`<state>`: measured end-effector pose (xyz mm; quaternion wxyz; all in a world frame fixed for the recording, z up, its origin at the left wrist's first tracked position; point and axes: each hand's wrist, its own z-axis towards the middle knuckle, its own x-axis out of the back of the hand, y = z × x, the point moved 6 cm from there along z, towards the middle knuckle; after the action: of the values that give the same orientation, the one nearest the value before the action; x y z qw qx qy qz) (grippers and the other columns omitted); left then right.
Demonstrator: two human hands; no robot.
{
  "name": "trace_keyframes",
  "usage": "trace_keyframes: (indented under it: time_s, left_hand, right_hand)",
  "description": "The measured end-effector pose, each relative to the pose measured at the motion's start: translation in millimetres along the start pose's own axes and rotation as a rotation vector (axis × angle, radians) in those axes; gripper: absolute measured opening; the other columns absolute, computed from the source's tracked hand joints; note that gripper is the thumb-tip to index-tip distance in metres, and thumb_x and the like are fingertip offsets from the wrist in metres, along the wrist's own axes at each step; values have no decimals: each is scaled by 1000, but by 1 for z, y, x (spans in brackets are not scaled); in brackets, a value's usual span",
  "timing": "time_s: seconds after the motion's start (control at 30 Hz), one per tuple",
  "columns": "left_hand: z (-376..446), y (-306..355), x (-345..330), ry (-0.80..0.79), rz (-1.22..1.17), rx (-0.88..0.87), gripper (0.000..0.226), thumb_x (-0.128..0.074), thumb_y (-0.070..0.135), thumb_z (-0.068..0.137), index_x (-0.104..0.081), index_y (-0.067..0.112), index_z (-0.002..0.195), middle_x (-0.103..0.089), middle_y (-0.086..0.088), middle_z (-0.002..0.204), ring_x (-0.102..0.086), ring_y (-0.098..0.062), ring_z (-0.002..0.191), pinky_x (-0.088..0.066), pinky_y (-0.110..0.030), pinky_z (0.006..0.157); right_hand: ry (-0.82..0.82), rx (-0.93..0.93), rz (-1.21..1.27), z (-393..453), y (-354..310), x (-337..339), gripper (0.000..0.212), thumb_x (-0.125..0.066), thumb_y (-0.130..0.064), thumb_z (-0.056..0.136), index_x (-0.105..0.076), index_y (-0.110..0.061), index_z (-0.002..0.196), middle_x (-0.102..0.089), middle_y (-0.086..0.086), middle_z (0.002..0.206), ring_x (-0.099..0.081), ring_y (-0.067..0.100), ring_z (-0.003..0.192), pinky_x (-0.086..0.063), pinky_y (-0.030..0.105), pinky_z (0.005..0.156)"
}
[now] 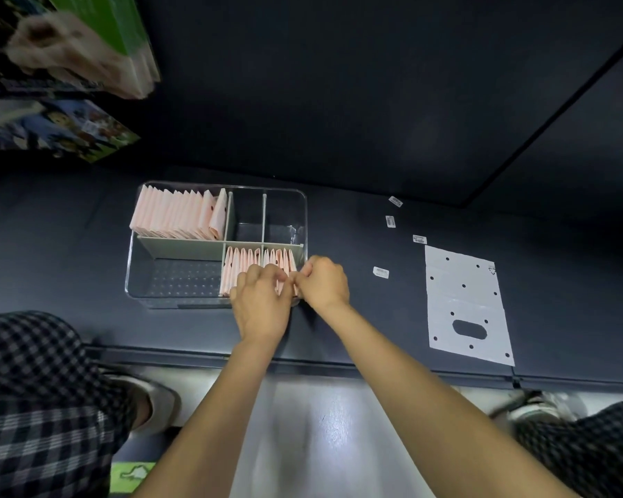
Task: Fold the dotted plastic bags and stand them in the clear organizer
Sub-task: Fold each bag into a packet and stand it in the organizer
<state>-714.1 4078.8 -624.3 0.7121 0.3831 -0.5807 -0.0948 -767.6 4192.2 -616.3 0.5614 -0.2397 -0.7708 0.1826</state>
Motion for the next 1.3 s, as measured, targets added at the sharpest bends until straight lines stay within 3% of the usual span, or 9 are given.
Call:
trace_keyframes:
  time_s: [0.2,0.3,0.4,0.5,0.67,0.97,1.13,1.23,1.3]
  left_hand:
    - [-4,7,-5,-76,109,-97,13,-63,27,87,-69,24,99,-55,0,104,-45,-23,100,-30,-36,83]
    - [-8,18,0,-4,79,-130,12,-65,21,87,-70,18,97,-56,-6,104,-46,-28,99,-33,-39,83]
    - [-21,49,-2,27,18,-355,10,-68,16,85,-70,13,94,-60,-8,95,-53,-30,90,-41,-40,77]
    - [-45,73,-29,-181,3,-593,11,-66,16,87,-69,12,96,-63,-6,93,-56,-29,87,-46,-39,78]
    - [-75,55,-85,-601,145,-554,30,-55,33,93,-59,23,121,-56,3,121,-47,-19,111,-36,-30,96]
    - [-82,96,-111,-702,118,-683,77,-74,28,78,-34,28,144,-37,11,145,-31,-13,132,-26,-23,108]
    - [-90,94,-118,-743,33,-668,45,-74,21,79,-61,27,122,-61,7,122,-50,-10,117,-37,-20,94]
    - [-90,89,-111,-664,-28,-597,8,-65,22,88,-71,23,93,-69,3,94,-57,-10,92,-48,-31,78]
    - [-87,83,-111,-675,-22,-514,14,-58,28,92,-63,20,82,-64,5,73,-58,-18,75,-48,-35,69]
  right_hand:
    - [124,62,167,-6,50,32,20,-61,-31,87,-53,-25,70,-66,-4,75,-63,20,79,-49,31,73]
    - [220,100,66,-18,120,66,9,-66,-25,85,-65,-18,90,-63,-2,91,-61,19,89,-44,27,81]
    - [224,14,-108,-33,196,94,30,-74,-28,79,-66,-15,105,-60,4,109,-50,25,106,-38,28,90]
    - [168,-71,-127,-47,244,104,41,-80,-29,72,-67,-17,109,-55,4,116,-43,25,115,-37,31,96]
    - [218,-56,-28,-45,254,102,10,-72,-13,79,-71,-12,89,-58,5,102,-48,24,105,-39,27,87]
    - [-175,87,47,-43,211,86,7,-69,-13,83,-70,-9,89,-68,2,90,-60,15,85,-45,23,79]
    - [-387,79,286,-50,185,79,9,-71,-13,82,-70,-8,88,-61,-10,73,-52,-2,66,-41,6,64]
    - [-496,87,375,-51,180,83,16,-67,-17,87,-68,-3,96,-65,0,85,-56,4,77,-45,17,78]
    - [-522,41,373,-49,189,92,29,-59,-35,91,-69,-10,100,-66,5,95,-57,8,90,-46,25,88]
